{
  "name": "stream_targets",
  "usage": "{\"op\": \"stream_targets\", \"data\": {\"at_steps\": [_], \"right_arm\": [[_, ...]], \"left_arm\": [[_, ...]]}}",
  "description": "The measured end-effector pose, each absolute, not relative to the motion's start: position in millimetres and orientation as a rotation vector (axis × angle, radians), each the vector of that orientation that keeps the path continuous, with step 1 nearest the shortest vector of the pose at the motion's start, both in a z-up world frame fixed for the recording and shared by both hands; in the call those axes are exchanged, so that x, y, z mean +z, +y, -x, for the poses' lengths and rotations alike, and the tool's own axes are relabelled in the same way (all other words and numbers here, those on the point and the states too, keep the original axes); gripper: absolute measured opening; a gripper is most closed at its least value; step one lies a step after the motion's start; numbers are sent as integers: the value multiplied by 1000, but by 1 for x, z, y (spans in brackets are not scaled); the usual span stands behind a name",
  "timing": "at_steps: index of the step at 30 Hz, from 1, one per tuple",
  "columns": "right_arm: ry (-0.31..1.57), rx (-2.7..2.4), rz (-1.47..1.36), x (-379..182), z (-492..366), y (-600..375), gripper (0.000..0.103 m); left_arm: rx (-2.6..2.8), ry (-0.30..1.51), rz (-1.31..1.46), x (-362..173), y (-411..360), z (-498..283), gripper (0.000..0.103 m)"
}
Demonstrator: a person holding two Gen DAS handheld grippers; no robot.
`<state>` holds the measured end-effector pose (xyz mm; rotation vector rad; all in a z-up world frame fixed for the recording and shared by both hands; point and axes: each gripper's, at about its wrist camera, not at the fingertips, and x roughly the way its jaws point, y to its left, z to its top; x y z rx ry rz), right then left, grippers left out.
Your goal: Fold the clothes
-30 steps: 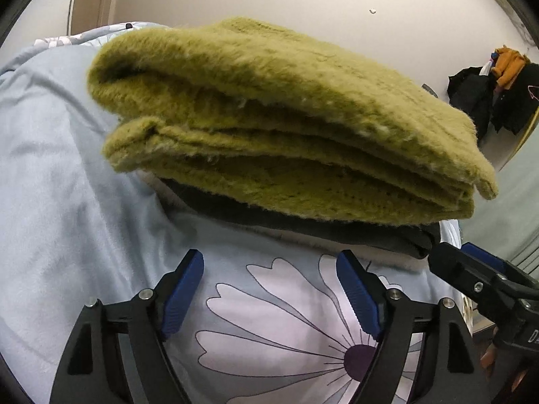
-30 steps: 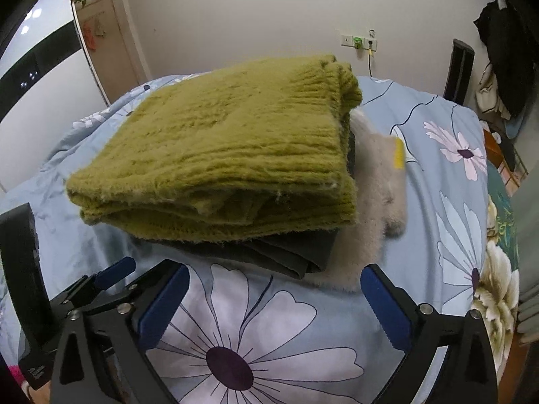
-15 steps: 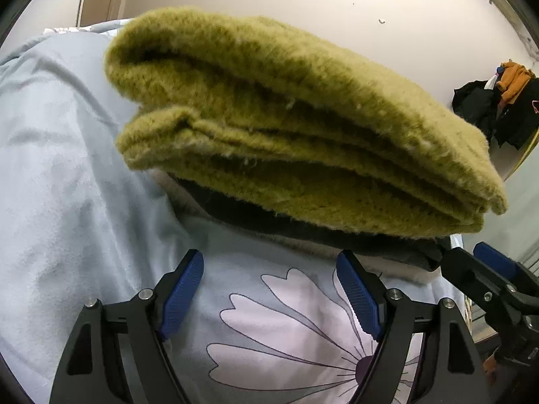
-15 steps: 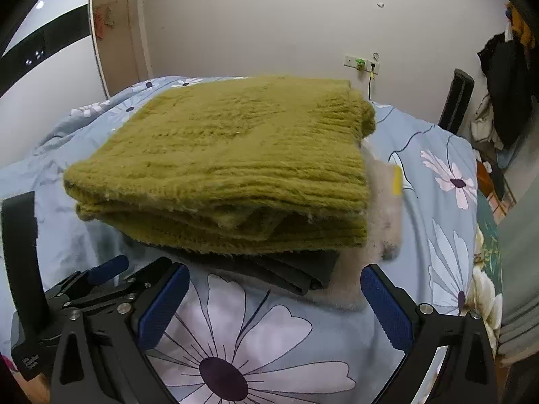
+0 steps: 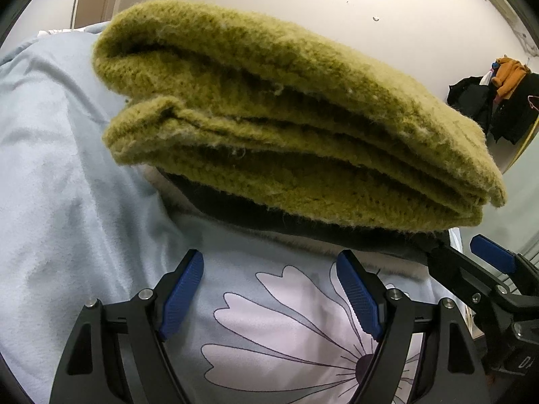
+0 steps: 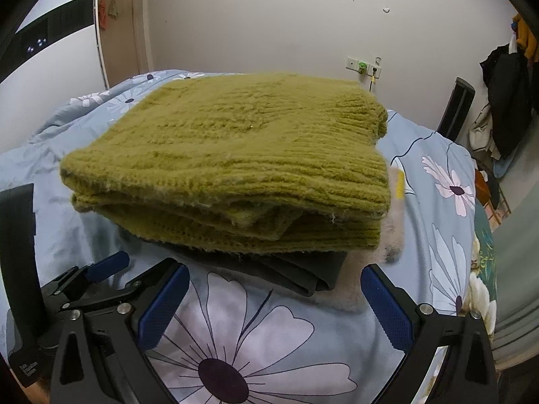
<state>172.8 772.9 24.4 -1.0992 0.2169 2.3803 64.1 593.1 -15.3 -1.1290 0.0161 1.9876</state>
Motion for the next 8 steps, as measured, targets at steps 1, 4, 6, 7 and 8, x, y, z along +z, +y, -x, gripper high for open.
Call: {"op": "stream_targets", "data": {"at_steps": [1,4,6,7,8], "right_arm": [[217,2379,1099,24,-173,773,103],[227,2375,1097,23,-173,773,103],[226,2372,1098,23,-172,773,103],[226,2371,1098,23,-172,772,103],[226,2370,1098,24,-172,772,103]], "left_arm": [[1988,16,1130,-15,592,-64,82],[1994,17,1132,-13,587,-64,82],[2000,20,1133,-12,584,-64,82],[2001,19,1133,-11,582,-63,82],[2002,19,1134,-10,580,-63,82]]}}
